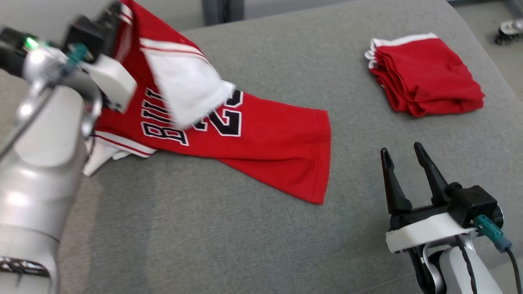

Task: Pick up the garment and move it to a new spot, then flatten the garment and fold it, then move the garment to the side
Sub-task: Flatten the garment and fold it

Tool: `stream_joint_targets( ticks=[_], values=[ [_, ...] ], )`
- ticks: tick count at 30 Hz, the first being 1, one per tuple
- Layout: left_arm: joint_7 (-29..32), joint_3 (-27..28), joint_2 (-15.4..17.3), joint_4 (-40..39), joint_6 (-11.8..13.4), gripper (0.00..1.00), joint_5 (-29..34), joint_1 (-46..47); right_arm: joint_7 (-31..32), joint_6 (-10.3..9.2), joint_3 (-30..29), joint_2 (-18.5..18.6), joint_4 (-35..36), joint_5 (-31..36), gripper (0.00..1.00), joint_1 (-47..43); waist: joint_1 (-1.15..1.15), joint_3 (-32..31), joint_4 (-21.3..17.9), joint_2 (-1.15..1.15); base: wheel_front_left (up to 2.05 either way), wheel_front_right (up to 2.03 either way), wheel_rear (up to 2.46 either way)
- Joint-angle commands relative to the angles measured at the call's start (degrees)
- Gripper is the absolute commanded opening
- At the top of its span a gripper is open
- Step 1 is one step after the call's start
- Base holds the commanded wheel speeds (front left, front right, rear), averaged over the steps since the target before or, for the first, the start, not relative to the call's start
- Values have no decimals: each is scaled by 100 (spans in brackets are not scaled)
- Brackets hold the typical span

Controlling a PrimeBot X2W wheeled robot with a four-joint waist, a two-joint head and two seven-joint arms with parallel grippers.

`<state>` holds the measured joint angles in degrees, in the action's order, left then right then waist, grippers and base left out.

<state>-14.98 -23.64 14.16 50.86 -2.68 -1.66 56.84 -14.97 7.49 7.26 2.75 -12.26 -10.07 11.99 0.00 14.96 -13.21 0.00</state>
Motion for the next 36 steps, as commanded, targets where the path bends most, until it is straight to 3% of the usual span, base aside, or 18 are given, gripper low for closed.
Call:
stream_joint_targets(
  ticks=[1, 9, 10, 11, 12, 13, 19, 23, 29, 36],
  values=[
    [9, 77, 109, 253, 96, 0, -4, 375, -31, 1, 16, 30, 9, -51, 100, 114, 0, 418, -389, 0, 0, 0, 0],
    [26, 52, 334, 1209, 337, 0, 127, 1242, -30, 1, 100, 27, 105, -216, 100, 306, 0, 985, -707, 0, 0, 0, 0],
    [23, 67, 325, 1310, 361, 15, 94, 1262, -30, 1, 105, 28, 111, -227, 100, 310, 0, 1014, -704, 0, 0, 0, 0],
    [18, 73, 308, 1407, 374, 39, 64, 1264, -30, 1, 118, 28, 108, -249, 100, 316, 0, 1036, -697, 0, 0, 0, 0],
    [15, 92, 285, 1500, 379, 73, 21, 1255, -30, 1, 129, 28, 100, -265, 100, 328, 0, 1051, -683, 0, 0, 0, 0],
    [11, 126, 260, 1574, 377, 100, -18, 1243, -30, 1, 138, 29, 95, -270, 100, 347, 0, 1061, -663, 0, 0, 0, 0],
    [-19, 203, 138, 1615, 354, 100, -199, 1187, -30, 1, 140, 29, 80, -276, 100, 401, 0, 1032, -461, 0, 0, 0, 0],
    [-23, 322, 49, 1216, 274, 100, -397, 988, -30, 1, 117, 30, 54, -215, 100, 411, 0, 908, -245, 0, 0, 0, 0],
    [-19, 570, -123, 652, 96, 100, -768, 201, -31, 1, -27, 32, -27, -80, 100, 260, 0, 512, 157, 0, 0, 0, 0],
    [-20, 819, -245, 757, -96, 100, -1188, -862, -31, 1, -174, 32, -96, 83, 100, 54, 0, -5, 517, 0, 0, 0, 0]
  ],
)
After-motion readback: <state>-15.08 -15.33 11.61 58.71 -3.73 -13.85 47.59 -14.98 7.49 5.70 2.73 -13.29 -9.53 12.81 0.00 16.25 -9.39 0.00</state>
